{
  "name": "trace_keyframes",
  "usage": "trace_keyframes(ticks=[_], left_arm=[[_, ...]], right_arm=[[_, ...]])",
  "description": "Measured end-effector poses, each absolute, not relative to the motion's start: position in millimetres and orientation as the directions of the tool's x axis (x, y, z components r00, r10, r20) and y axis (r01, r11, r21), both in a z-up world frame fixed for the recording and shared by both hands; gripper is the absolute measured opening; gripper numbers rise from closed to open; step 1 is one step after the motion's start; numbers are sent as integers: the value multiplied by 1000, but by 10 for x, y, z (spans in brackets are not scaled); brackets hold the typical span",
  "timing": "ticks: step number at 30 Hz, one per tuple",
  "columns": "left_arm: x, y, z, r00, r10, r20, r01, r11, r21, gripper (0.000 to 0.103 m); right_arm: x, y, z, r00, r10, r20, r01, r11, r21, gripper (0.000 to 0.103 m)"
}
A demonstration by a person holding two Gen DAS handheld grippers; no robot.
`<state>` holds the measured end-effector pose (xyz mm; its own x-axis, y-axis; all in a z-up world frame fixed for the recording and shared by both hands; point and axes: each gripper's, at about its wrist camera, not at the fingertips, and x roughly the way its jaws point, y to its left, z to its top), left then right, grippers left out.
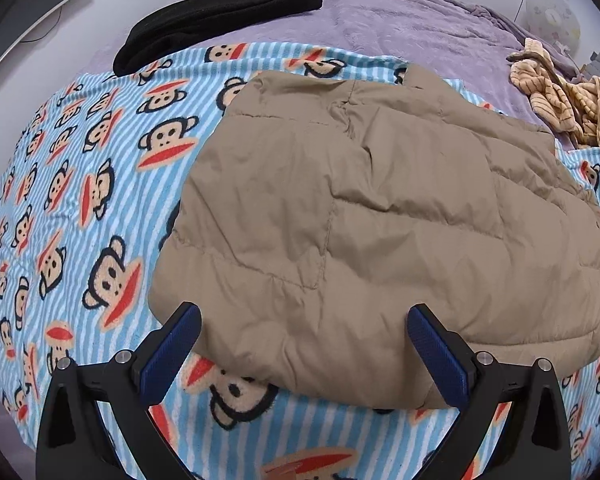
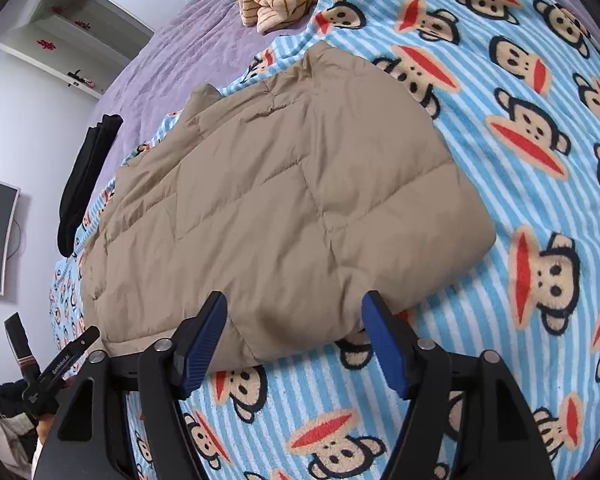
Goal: Fold large clothes
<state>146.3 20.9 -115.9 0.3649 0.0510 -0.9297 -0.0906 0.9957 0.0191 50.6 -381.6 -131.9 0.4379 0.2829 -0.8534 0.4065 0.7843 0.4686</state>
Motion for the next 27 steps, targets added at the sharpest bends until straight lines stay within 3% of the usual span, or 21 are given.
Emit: trace_keyframes(ticks=[7, 8, 9, 16, 18, 23, 27], left_arm=[[1357, 320, -1321, 324, 12, -946, -128, 991, -32, 103], [1348, 349, -1334, 318, -7, -948, -137, 989, -53, 103], [1342, 378, -1343, 313, -27, -949, -147, 986, -76, 103], [1300, 597, -1399, 312, -27, -950, -229, 968, -102, 103], [1286, 684, -1440, 305, -82, -949, -246, 956, -162, 103], [1180, 936, -1580, 329, -343, -880, -309, 841, -443, 103], [1130, 1066, -1669, 359, -405, -841, -340, 782, -522, 103]], right_arm=[[462, -3739, -1587, 422, 389, -819, 434, 707, 559, 84], [456, -3731, -1631, 420, 405, -813, 442, 691, 572, 90], [439, -3722, -1653, 427, 411, -805, 445, 679, 583, 103], [432, -3707, -1690, 440, 411, -798, 455, 664, 593, 103], [447, -3727, -1702, 434, 423, -795, 457, 658, 599, 103], [468, -3771, -1783, 423, 474, -772, 465, 618, 634, 103], [483, -3791, -1857, 443, 512, -736, 474, 563, 677, 103]])
